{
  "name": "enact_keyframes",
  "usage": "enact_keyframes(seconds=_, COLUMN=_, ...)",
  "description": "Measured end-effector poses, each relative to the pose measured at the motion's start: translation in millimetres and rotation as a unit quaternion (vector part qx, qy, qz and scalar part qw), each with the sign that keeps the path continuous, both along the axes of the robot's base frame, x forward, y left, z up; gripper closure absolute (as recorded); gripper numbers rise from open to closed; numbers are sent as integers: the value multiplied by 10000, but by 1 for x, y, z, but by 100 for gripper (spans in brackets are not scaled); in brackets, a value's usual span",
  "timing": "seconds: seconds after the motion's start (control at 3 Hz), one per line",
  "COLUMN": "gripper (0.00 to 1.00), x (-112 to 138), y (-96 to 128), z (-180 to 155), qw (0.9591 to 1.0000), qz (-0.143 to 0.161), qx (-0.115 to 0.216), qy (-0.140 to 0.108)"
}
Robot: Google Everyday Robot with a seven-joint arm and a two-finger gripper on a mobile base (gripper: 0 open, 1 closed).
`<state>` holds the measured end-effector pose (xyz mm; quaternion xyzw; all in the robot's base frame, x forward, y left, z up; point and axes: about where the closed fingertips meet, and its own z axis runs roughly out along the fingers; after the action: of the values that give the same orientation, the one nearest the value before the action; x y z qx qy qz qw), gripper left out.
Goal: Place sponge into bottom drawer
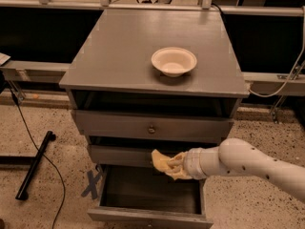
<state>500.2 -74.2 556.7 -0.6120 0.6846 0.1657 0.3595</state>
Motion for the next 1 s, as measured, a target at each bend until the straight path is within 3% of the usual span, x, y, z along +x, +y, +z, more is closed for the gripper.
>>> enact_keyframes(seconds=0.33, gripper=100, x=-1, y=-6, z=-33, qw=9990, qz=54, qx=392, qy=188)
enact_keyframes(seconds=1.0, gripper=100, x=-7, y=-5, z=-90, qw=9929, qz=342, qx=1004, qy=540)
